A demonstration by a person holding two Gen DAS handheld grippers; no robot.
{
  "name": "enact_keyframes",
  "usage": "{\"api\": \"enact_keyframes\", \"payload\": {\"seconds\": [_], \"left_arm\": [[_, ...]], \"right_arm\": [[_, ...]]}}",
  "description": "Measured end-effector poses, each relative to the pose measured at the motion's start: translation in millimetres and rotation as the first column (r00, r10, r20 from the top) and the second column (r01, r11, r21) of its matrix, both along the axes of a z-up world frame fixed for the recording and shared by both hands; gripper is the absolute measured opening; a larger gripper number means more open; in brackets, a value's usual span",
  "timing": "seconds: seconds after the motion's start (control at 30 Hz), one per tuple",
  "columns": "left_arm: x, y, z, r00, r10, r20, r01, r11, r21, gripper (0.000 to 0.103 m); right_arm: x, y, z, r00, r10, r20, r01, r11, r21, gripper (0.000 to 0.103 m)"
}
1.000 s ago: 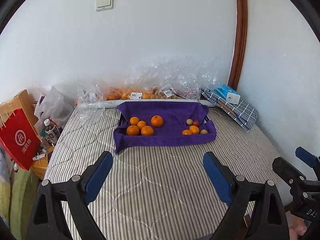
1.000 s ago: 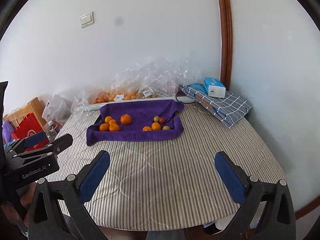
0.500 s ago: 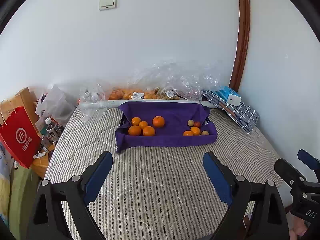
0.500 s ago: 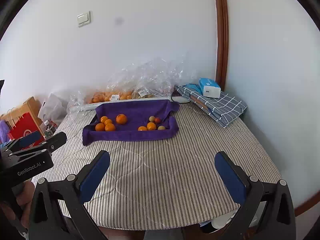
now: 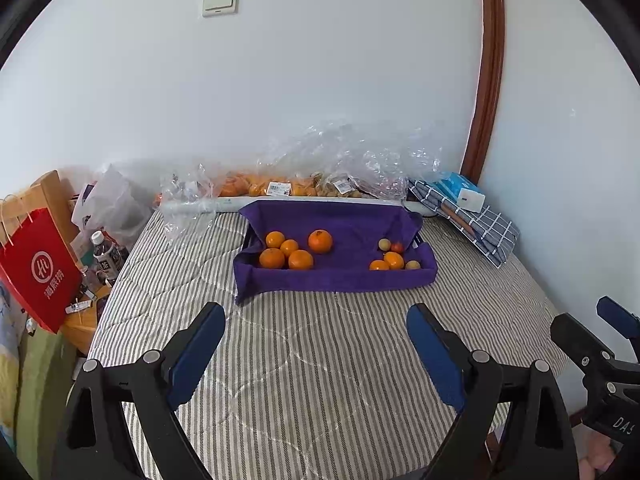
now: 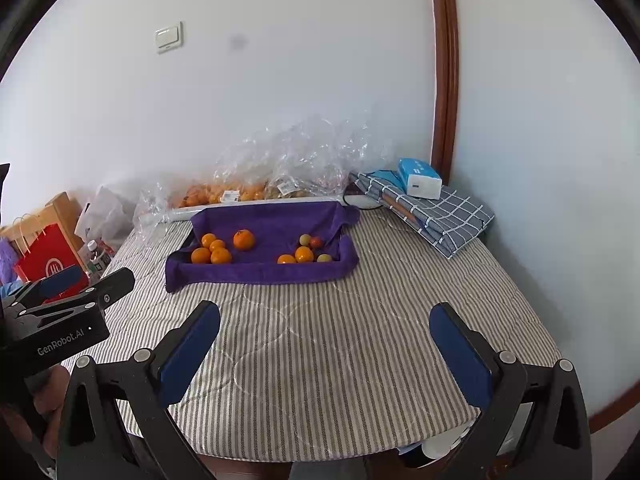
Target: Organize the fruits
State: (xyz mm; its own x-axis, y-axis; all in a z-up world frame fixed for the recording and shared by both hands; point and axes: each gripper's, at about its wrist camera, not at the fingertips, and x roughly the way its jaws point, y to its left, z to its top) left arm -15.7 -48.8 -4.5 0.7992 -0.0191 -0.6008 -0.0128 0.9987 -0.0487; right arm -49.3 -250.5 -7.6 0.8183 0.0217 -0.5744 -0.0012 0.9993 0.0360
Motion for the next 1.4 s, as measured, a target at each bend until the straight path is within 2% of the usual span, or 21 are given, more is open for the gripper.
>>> {"api": "enact_keyframes", "payload": {"seconds": [1.4], "left_arm": [[-1.6, 8.5, 3.8, 1.0, 0.018, 0.011, -0.018, 1.0, 0.006, 0.093]], "right_arm": [[1.6, 6.0, 4.5, 1.0, 0.014, 0.01, -0.014, 1.0, 0.006, 0.103]]}}
